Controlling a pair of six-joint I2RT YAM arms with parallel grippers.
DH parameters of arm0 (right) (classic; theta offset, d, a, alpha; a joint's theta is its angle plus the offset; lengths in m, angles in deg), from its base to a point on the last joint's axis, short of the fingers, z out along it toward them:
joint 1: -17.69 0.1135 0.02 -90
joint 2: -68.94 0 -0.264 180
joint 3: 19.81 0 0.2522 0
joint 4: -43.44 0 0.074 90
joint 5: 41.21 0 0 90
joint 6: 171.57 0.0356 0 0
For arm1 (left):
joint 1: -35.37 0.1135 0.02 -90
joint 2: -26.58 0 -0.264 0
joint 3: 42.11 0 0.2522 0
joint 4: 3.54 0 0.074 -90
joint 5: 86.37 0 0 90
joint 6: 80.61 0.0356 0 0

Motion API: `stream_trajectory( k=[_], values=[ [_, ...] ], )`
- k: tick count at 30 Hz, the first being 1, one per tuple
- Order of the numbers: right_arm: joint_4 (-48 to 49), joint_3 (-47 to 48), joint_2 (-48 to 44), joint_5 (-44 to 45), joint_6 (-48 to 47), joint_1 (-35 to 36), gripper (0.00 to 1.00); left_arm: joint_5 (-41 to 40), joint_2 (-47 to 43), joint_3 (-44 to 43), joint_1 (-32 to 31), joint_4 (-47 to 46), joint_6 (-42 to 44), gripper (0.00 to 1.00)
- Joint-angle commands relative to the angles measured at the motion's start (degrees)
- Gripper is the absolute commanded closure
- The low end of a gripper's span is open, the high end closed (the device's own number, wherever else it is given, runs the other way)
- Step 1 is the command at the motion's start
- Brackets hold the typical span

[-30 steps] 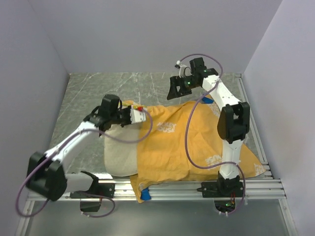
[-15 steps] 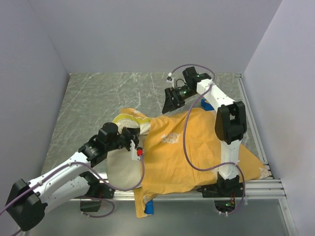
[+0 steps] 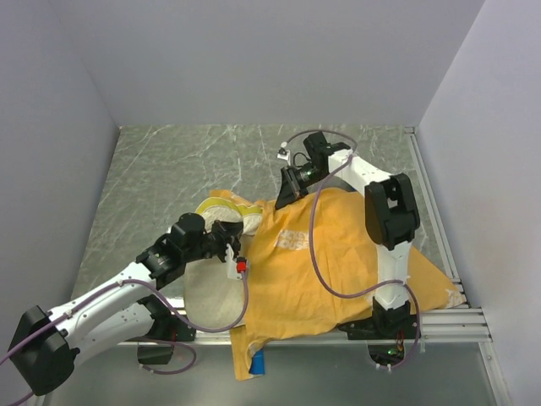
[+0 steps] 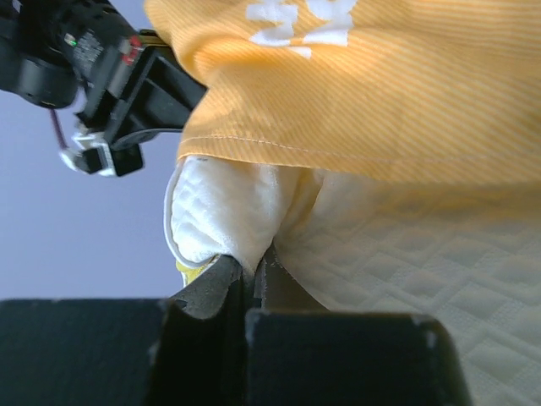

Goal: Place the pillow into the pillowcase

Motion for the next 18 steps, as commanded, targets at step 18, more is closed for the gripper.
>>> stream_trajectory(
  k=[18],
  values=[
    [21.3, -1.9, -16.5, -3.7, 19.3, 5.7, 0.97, 4.7, 0.4, -4.8, -0.9, -6.8, 1.1, 1.00]
  ],
)
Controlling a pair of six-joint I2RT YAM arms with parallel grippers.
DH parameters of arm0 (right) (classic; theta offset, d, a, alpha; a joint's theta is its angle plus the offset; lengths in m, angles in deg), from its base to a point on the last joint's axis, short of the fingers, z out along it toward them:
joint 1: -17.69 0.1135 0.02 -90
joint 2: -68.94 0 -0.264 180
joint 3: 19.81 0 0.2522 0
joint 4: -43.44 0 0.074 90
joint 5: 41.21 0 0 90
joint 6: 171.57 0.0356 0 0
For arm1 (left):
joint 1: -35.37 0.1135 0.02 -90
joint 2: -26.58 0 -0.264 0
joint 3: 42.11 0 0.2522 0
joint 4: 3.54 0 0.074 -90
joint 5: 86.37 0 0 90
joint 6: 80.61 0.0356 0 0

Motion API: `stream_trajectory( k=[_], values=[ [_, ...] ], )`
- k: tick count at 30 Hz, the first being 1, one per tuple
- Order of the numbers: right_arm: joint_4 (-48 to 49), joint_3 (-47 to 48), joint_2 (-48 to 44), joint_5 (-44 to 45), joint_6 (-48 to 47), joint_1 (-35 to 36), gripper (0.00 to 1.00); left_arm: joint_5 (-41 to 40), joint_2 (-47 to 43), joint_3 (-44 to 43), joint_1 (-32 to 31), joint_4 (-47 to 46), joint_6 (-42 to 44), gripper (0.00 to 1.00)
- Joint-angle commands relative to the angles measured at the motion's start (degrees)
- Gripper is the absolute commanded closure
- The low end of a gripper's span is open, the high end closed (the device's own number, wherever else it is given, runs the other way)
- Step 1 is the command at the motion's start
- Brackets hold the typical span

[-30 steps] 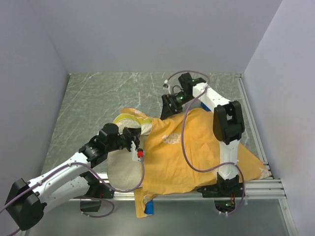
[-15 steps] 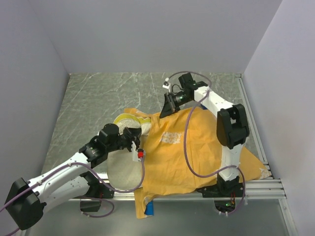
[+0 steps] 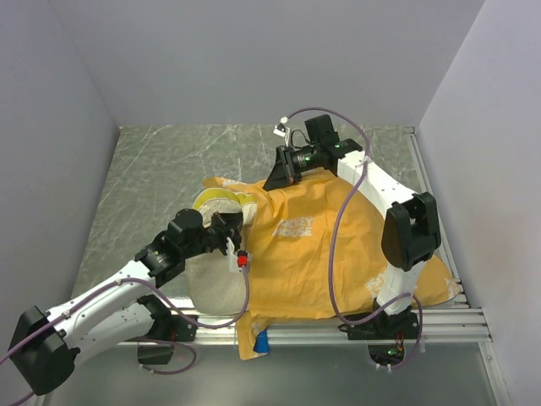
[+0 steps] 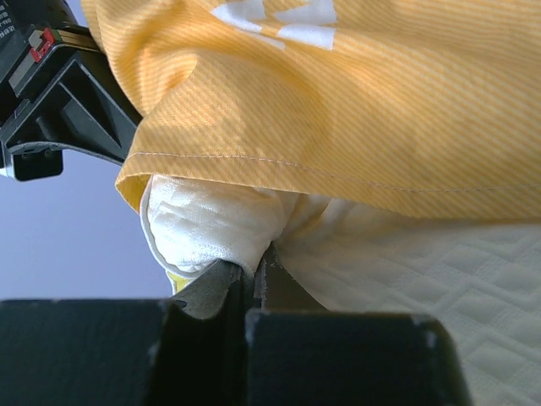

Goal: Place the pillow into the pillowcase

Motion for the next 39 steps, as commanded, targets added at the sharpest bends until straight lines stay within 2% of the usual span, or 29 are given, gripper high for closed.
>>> stream_trajectory(
  k=[1, 5, 11, 12, 13, 18, 28, 32, 33, 36, 39],
  values=[
    [3.4, 1.1, -1.5, -3.4, 2.1, 2.2, 0.98, 6.3, 0.0, -2.5, -1.1, -3.3, 1.2, 1.00],
    [6.4, 0.1, -3.3, -3.8, 4.5, 2.7, 1.00, 7.0, 0.8, -2.8, -1.1, -4.0, 1.1, 1.00],
    [29.4, -0.4, -7.1, -3.2, 24.3, 7.7, 1.00, 8.0, 5.5, -6.0, -1.3, -9.2, -1.1, 1.00],
    [36.2, -0.3, -7.3, -2.3, 26.8, 9.6, 1.00, 8.3, 6.0, -6.6, -1.5, -9.8, -1.8, 1.00],
    [38.6, 0.3, -7.2, -1.7, 30.6, 10.6, 1.00, 8.3, 7.0, -7.2, -2.0, -10.2, -2.3, 1.00],
    [45.0, 4.4, -4.8, 1.6, 36.4, 14.3, 1.00, 8.0, 8.6, -8.7, -4.0, -13.5, -4.4, 1.00],
    [64.7, -5.9, -5.6, 4.1, 57.6, 20.7, 1.00, 7.5, 8.1, -5.9, -6.6, -16.0, -6.2, 1.00],
    [78.1, -6.0, -2.8, 5.4, 69.1, 25.3, 1.00, 8.0, 8.5, -4.5, -7.1, -16.9, -6.9, 1.00],
    [79.9, -5.5, -1.3, 6.2, 73.2, 26.9, 1.00, 7.9, 8.6, -4.2, -7.4, -17.4, -6.9, 1.00],
    [84.6, -4.8, 0.8, 7.0, 77.7, 28.8, 1.00, 7.4, 9.1, -3.2, -8.0, -18.6, -7.6, 1.00],
    [79.2, -5.4, 2.6, 6.6, 72.5, 26.8, 1.00, 6.4, 8.9, -1.7, -7.9, -17.8, -8.4, 1.00]
  ],
)
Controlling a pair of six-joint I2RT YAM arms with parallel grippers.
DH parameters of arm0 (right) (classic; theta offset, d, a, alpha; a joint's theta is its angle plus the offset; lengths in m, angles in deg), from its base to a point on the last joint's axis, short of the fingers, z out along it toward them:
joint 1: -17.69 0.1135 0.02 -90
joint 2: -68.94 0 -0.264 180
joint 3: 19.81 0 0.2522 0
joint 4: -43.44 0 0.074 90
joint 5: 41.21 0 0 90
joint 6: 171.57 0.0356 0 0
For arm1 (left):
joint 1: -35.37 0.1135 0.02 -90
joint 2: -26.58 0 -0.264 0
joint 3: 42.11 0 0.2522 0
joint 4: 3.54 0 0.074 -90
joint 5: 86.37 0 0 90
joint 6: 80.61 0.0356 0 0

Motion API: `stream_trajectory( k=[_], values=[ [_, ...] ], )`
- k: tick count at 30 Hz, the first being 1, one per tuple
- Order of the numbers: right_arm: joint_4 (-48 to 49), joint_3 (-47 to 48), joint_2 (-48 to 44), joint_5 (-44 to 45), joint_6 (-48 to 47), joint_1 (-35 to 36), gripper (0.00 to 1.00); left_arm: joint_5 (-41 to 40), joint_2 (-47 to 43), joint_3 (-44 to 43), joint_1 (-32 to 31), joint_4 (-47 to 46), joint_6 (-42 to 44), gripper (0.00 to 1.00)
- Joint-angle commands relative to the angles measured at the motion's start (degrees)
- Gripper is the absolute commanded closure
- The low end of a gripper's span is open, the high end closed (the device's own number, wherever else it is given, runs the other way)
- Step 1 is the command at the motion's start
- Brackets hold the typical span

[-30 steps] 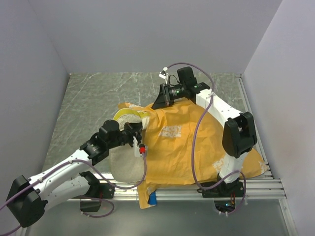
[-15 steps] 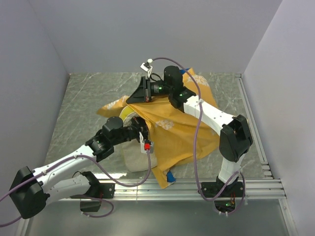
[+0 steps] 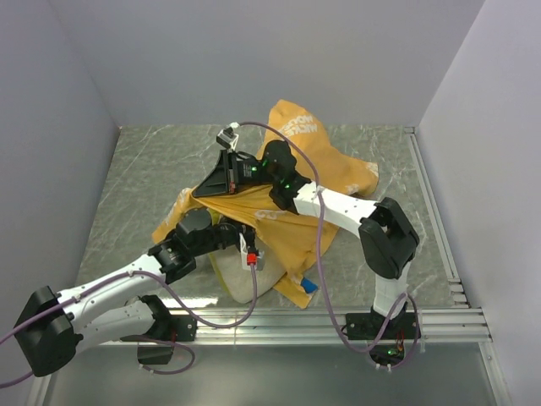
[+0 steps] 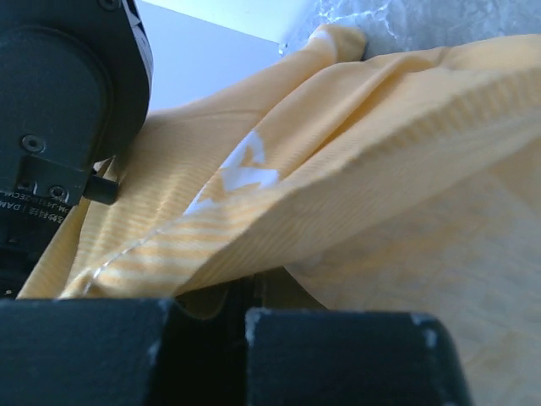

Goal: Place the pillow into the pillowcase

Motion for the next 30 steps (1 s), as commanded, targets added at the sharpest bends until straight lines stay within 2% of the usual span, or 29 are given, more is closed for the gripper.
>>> stream_trajectory(
  k=[1, 2, 3, 5, 6, 7, 8, 9, 11, 15, 17, 18, 19, 21, 22, 23, 25, 26, 27, 28, 30],
  values=[
    [7.5, 2.4, 0.9, -0.7, 3.1, 4.2, 1.00, 5.4, 1.8, 1.9, -1.5, -3.0, -1.8, 1.00],
    [2.3, 2.6, 1.7, -1.1, 0.7, 3.1, 1.00, 4.8, 1.5, 3.3, -1.4, -2.8, -2.3, 1.00],
    [-0.7, 2.8, 1.8, -1.2, -5.2, 2.1, 0.94, 4.5, 0.9, 4.2, -1.3, -2.0, -2.6, 1.00],
    [-11.1, 4.2, 1.9, -0.8, -11.2, -1.6, 0.72, 3.9, 0.6, 7.0, -0.4, -1.6, -4.8, 1.00],
    [-14.2, 4.6, 1.5, -0.4, -16.5, -3.0, 0.43, 3.5, 0.7, 7.6, 0.0, 0.7, -5.2, 1.00],
    [-17.4, 5.4, 0.9, 0.2, -19.0, -5.9, 0.31, 3.4, 0.7, 8.3, 1.4, 1.5, -5.2, 1.00],
    [-23.9, 6.0, -0.9, 1.0, -21.4, -7.3, 0.24, 3.7, 0.8, 10.4, 2.7, 1.4, -5.9, 1.00],
    [-26.8, 7.1, -1.8, 1.1, -26.8, -8.9, 0.12, 4.5, 1.5, 11.2, 5.5, 1.6, -6.1, 1.00],
    [-34.9, 7.6, -5.7, 2.5, -31.8, -13.7, 0.03, 5.0, 3.5, 11.0, 8.3, 5.3, -6.4, 1.00],
    [-53.0, 10.4, -11.8, 8.2, -52.0, -22.1, 0.02, 4.5, 12.7, 7.5, 15.3, 8.8, -11.5, 1.00],
    [-62.1, 9.6, -15.6, 10.4, -57.9, -25.3, 0.02, 3.0, 14.8, 4.5, 15.8, 12.8, -15.8, 1.00],
    [-64.4, 7.5, -17.4, 13.3, -62.8, -28.1, 0.02, 2.6, 16.3, 3.2, 15.9, 14.9, -17.6, 0.97],
    [-66.4, 6.0, -19.0, 14.5, -65.0, -29.3, 0.03, 2.7, 16.5, 1.9, 15.9, 17.8, -19.6, 0.79],
    [-72.7, 2.0, -23.3, 16.9, -71.2, -32.4, 0.05, 3.1, 15.7, -0.7, 15.9, 25.2, -23.3, 0.59],
    [-75.4, 0.9, -24.3, 20.3, -73.3, -32.8, 0.06, 3.4, 14.5, -1.5, 15.9, 27.9, -23.0, 0.43],
    [-80.4, -0.3, -25.3, 22.1, -75.4, -33.3, 0.07, 3.8, 13.1, -1.7, 16.0, 32.8, -23.6, 0.37],
    [-84.2, -3.8, -25.6, 25.7, -81.0, -34.1, 0.11, 5.5, 7.9, -3.1, 16.6, 38.3, -23.2, 0.25],
    [-86.8, -4.9, -24.8, 26.5, -83.7, -34.2, 0.14, 6.9, 5.9, -3.8, 16.5, 41.7, -21.8, 0.22],
    [-88.0, -6.8, -24.1, 26.4, -84.6, -34.2, 0.17, 7.3, 2.4, -4.3, 16.6, 46.0, -21.4, 0.19],
    [-89.2, -7.3, -23.0, 24.6, -85.6, -33.9, 0.18, 7.6, 1.0, -5.6, 16.5, 48.8, -21.1, 0.12],
    [-93.3, -7.2, -17.9, 24.0, -88.2, -32.9, 0.21, 9.1, -1.5, -6.7, 16.5, 55.7, -19.0, 0.11]
  ],
)
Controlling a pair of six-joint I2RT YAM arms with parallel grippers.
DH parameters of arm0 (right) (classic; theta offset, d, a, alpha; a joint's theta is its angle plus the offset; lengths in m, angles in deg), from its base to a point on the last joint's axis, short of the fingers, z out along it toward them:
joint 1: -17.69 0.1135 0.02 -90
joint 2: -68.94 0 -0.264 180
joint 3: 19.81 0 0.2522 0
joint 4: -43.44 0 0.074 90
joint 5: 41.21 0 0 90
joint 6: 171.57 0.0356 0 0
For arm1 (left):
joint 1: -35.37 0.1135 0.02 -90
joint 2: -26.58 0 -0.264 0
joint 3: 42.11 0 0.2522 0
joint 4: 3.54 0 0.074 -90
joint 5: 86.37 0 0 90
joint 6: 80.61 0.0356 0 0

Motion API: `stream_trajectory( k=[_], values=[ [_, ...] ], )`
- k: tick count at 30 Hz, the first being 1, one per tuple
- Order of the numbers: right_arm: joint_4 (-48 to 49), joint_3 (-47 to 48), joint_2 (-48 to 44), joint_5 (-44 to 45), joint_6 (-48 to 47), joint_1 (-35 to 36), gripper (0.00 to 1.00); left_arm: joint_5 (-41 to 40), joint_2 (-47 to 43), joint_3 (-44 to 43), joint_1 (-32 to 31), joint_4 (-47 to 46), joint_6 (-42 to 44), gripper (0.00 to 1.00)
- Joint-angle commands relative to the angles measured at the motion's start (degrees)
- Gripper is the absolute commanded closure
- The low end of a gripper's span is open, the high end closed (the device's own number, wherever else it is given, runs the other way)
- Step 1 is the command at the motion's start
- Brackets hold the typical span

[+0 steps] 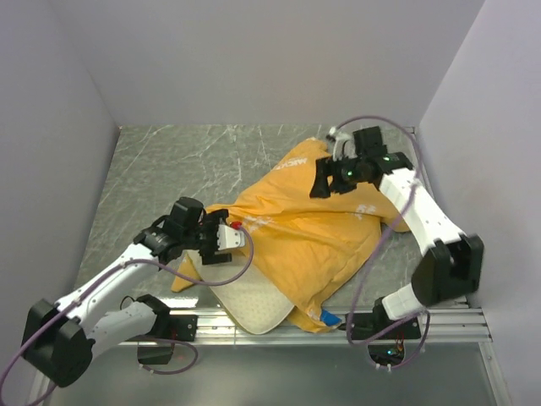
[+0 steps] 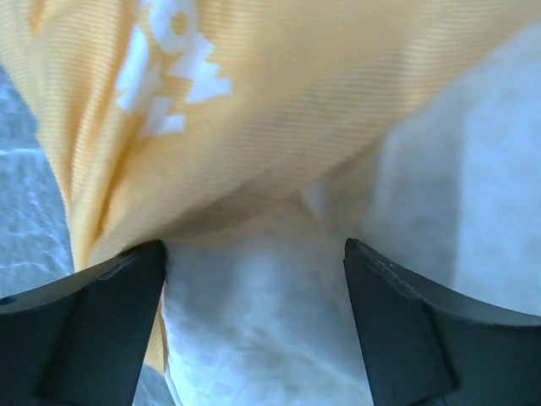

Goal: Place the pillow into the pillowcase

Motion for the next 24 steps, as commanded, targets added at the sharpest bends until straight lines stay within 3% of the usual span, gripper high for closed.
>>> stream_trajectory(
  k=[1, 6, 10, 15, 20, 24],
  values=[
    [-13.7, -1.7, 10.2, 1.5, -9.3, 2.1, 0.21, 5.8, -3.4, -3.8, -0.4, 19.7, 3.1, 0.10],
    [-11.6, 0.2, 20.1, 2.0, -8.6, 4.4, 0.20, 3.7, -2.5, -3.1, -2.4, 21.7, -0.3, 0.11],
    [-6.2, 4.5, 29.4, 2.5, -5.1, 4.7, 0.20, 1.9, 0.6, -1.1, -2.6, 14.4, -9.6, 0.13],
    [-2.9, 21.0, 38.8, 4.1, -1.8, 4.6, 0.20, 0.3, 12.3, -5.0, 2.3, 5.3, -16.6, 0.25],
    [-4.8, 39.8, 46.5, 4.4, 0.4, 4.3, 0.19, 14.6, 20.4, -18.1, 11.2, 5.0, -23.1, 0.19],
    [-3.5, 38.9, 40.9, 2.7, 0.3, 3.4, 0.13, 24.0, 21.1, -30.7, 17.4, 14.8, -22.6, 0.14]
  ],
)
